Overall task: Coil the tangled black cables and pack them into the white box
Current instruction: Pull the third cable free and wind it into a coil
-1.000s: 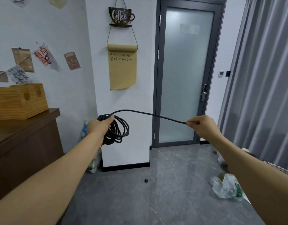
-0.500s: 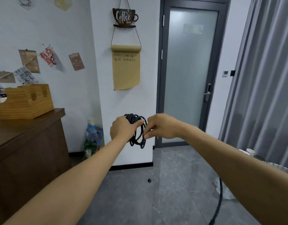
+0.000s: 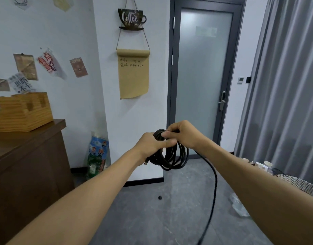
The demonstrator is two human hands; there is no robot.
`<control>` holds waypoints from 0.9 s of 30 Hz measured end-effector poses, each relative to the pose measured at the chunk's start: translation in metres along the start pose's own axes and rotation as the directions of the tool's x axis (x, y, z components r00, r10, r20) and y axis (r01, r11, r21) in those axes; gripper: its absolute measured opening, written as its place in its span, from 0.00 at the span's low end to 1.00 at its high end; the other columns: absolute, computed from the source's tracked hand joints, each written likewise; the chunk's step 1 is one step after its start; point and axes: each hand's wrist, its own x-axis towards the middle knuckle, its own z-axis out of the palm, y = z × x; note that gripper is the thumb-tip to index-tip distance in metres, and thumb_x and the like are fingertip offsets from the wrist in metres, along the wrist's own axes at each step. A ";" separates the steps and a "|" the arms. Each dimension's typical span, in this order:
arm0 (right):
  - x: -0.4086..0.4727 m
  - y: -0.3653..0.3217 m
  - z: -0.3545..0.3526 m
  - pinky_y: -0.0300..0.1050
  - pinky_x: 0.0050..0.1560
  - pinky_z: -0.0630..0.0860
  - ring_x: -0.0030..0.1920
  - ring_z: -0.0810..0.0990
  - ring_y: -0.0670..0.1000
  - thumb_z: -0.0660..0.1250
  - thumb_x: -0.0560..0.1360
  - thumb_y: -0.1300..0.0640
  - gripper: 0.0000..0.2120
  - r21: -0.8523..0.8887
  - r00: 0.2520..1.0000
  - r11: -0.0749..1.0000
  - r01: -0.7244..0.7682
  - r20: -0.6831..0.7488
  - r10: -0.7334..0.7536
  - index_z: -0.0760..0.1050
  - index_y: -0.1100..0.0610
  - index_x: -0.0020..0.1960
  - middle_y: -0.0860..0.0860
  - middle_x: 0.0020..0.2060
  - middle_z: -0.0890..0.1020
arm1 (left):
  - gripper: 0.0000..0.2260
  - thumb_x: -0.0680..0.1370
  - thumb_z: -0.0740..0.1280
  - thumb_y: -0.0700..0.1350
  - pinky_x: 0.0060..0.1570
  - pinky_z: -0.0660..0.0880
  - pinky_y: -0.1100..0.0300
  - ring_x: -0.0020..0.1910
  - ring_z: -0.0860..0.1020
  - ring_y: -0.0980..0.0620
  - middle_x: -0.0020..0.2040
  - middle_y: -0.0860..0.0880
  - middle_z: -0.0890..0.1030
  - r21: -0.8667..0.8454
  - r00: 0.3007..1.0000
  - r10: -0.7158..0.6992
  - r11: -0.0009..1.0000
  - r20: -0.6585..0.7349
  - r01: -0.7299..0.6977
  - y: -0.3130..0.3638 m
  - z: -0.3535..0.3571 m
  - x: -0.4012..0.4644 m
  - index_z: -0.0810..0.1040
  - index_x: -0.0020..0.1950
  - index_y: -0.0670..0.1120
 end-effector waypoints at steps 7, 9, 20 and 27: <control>0.000 0.008 -0.014 0.40 0.38 0.71 0.33 0.74 0.48 0.73 0.70 0.51 0.11 -0.058 0.996 0.995 -0.082 0.033 0.084 0.78 0.58 0.41 0.51 0.32 0.79 | 0.13 0.70 0.74 0.44 0.26 0.65 0.65 0.21 0.67 0.55 0.22 0.53 0.69 0.076 0.997 -0.026 0.997 -0.075 0.032 -0.007 0.004 0.002 0.72 0.31 0.44; -0.002 0.014 -0.017 0.45 0.40 0.72 0.34 0.73 0.50 0.70 0.73 0.52 0.10 -0.061 0.996 0.995 -0.081 0.020 0.083 0.79 0.59 0.44 0.52 0.32 0.80 | 0.14 0.70 0.74 0.45 0.28 0.66 0.63 0.22 0.67 0.55 0.22 0.53 0.69 0.043 0.995 -0.043 0.998 -0.095 0.047 -0.010 0.000 0.003 0.72 0.31 0.45; -0.025 0.051 -0.040 0.45 0.44 0.77 0.41 0.78 0.60 0.65 0.77 0.52 0.11 -0.074 0.965 0.978 -0.197 -0.189 0.181 0.82 0.58 0.49 0.62 0.42 0.82 | 0.18 0.69 0.74 0.56 0.27 0.66 0.65 0.22 0.66 0.56 0.27 0.51 0.69 -0.350 0.929 -0.253 0.925 -0.271 0.151 -0.017 -0.044 0.008 0.70 0.31 0.47; -0.019 0.051 -0.034 0.49 0.48 0.78 0.46 0.79 0.64 0.66 0.77 0.54 0.11 -0.083 0.945 0.965 -0.250 -0.238 0.224 0.83 0.60 0.49 0.62 0.46 0.83 | 0.20 0.66 0.75 0.59 0.35 0.67 0.60 0.26 0.67 0.51 0.28 0.50 0.70 -0.352 0.887 -0.267 0.927 -0.377 0.129 -0.019 -0.065 0.007 0.70 0.30 0.47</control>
